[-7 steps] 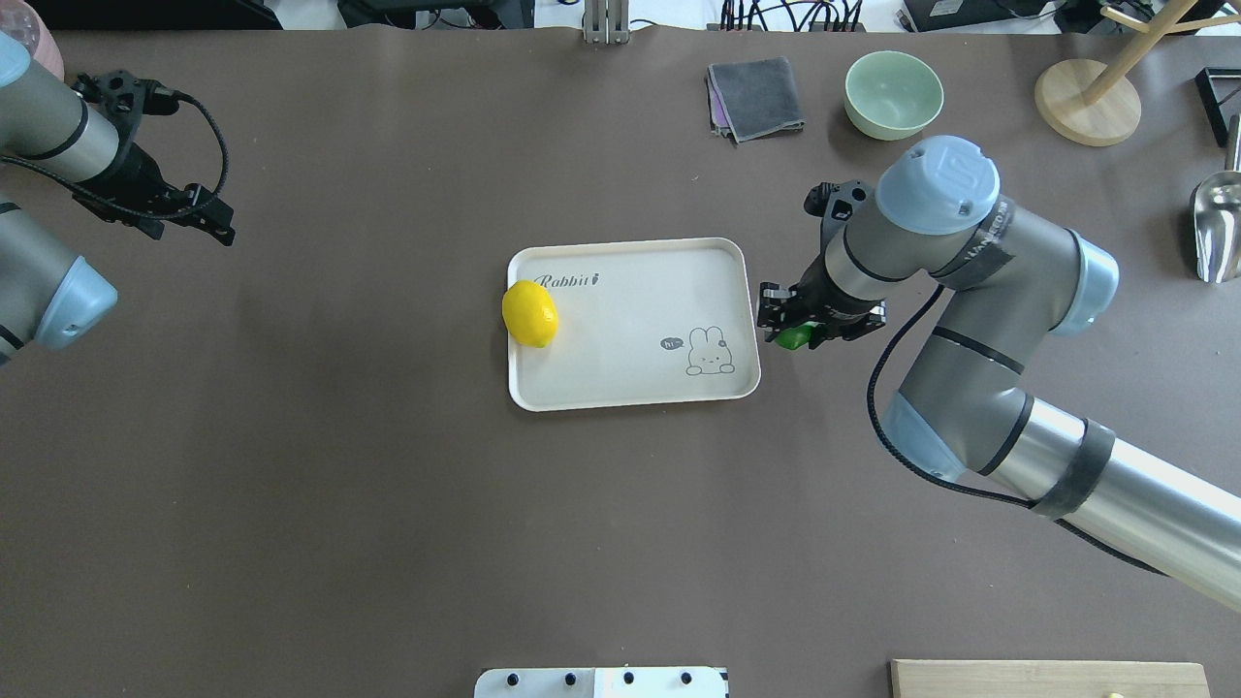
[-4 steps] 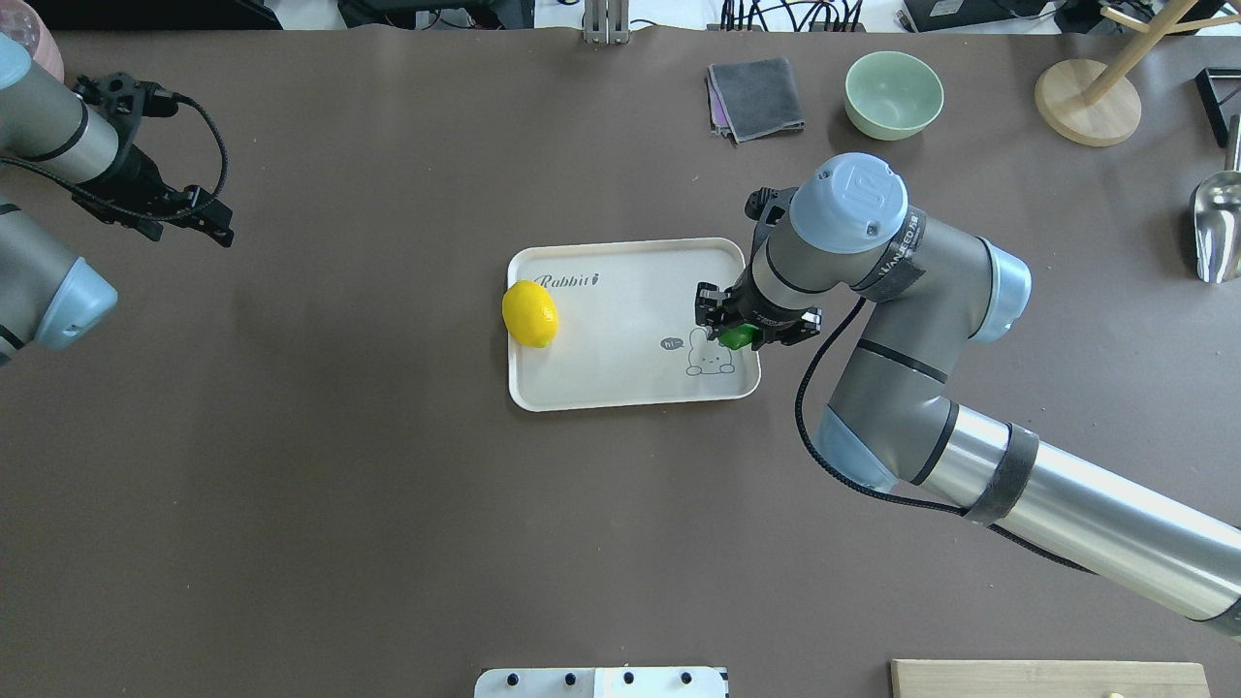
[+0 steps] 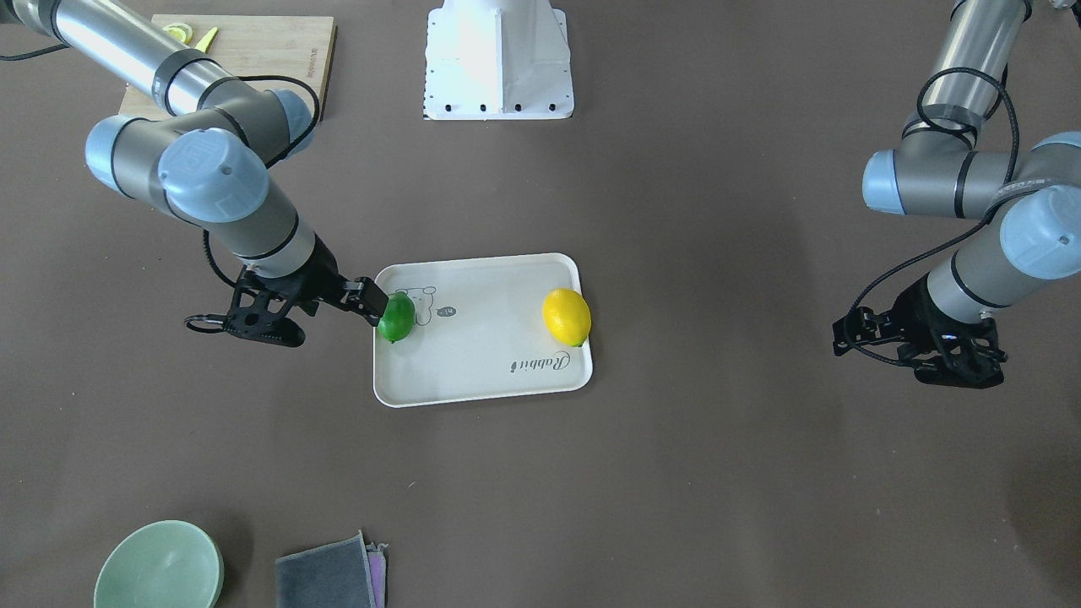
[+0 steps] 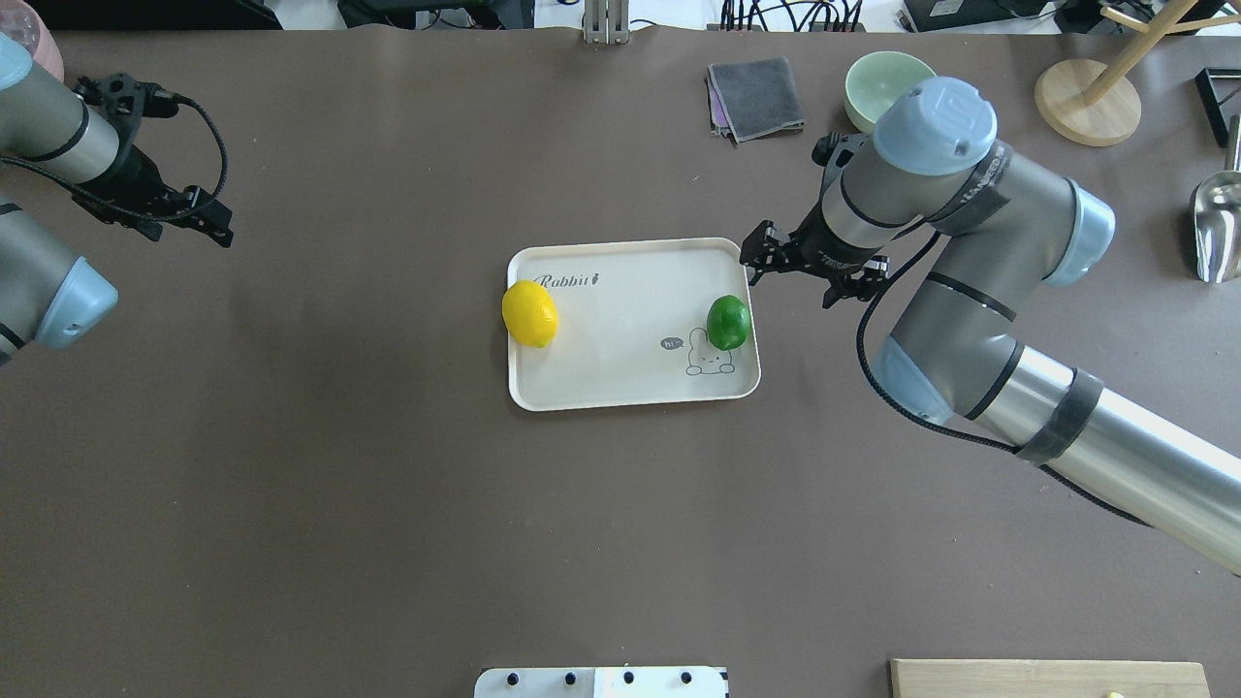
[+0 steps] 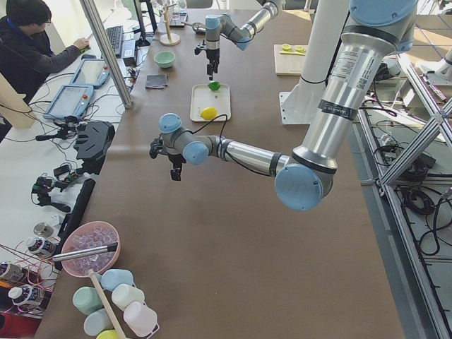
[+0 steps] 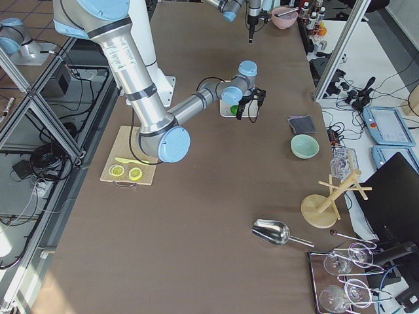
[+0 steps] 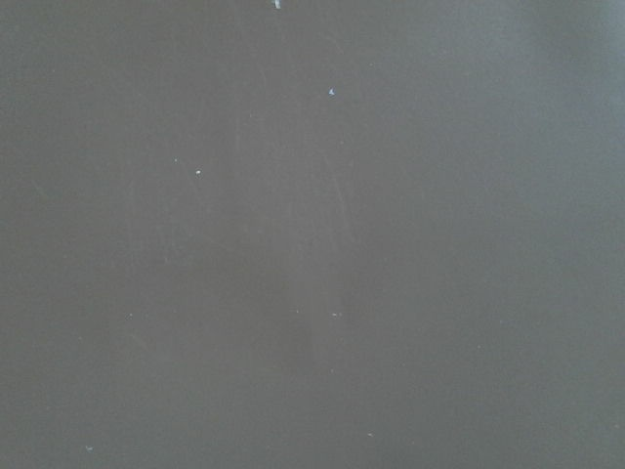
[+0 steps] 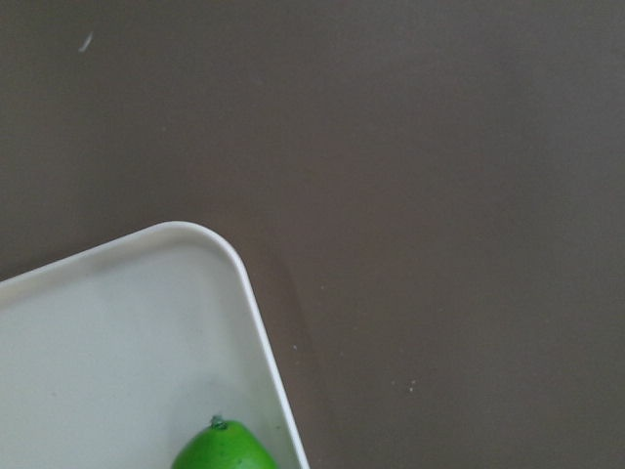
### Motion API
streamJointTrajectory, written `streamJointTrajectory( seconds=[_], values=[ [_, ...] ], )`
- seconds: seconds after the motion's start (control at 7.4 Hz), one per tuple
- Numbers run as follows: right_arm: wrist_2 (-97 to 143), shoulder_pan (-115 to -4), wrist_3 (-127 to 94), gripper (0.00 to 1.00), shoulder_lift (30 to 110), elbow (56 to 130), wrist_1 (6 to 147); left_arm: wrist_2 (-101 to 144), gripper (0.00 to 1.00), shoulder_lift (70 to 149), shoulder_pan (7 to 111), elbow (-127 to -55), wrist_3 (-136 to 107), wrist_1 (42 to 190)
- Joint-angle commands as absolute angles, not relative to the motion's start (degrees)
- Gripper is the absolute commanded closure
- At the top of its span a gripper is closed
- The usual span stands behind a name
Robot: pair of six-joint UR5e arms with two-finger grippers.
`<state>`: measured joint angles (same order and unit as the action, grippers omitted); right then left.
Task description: Place all lemons on tray
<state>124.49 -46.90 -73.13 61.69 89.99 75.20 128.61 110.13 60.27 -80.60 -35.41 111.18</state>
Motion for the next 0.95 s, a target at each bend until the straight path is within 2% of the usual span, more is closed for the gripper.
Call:
streamJointTrajectory(
  seconds=[0.0,0.54,0.81],
  values=[
    [133.1,-58.7,-60.4,0.0,68.0,90.7,75.1,129.1,0.02,109.9,61.6,-80.7,-35.2,111.1],
    [137.8,-76.5,-21.5,0.0,82.8,92.0,77.6,137.1,0.03,109.8,76.6,-78.5,-15.7,100.5],
    [134.6,-82.8,-0.8,0.0,82.8,94.2,92.6,137.4,0.03,109.8,83.6,-78.6,-2.0,89.1]
  ],
)
